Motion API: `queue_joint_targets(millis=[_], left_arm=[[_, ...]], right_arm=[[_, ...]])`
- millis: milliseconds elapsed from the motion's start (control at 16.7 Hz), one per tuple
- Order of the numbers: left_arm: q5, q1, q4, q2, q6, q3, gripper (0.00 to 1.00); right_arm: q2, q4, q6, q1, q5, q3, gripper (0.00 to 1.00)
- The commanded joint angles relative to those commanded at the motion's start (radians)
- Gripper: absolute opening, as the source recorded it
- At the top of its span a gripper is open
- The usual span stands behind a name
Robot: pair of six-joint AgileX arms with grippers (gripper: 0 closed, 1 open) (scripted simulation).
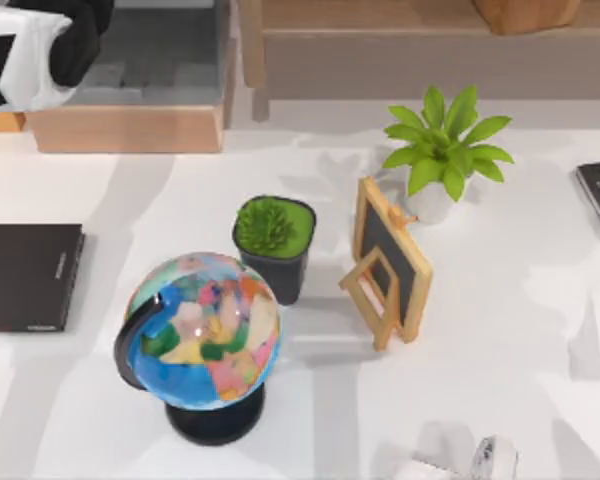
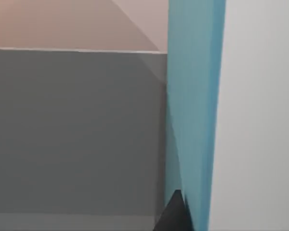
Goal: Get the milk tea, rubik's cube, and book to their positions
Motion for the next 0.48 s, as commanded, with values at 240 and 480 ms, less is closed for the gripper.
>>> queue_joint_targets(millis=[240, 480], left_arm=[[0.000, 0.000, 0.000, 0.000, 0.000, 0.000, 0.00], [0.000, 0.000, 0.000, 0.000, 0.000, 0.000, 0.00]], right_arm=[[0.000, 0.000, 0.000, 0.000, 0.000, 0.000, 1.00], [0.000, 0.000, 0.000, 0.000, 0.000, 0.000, 1.00]])
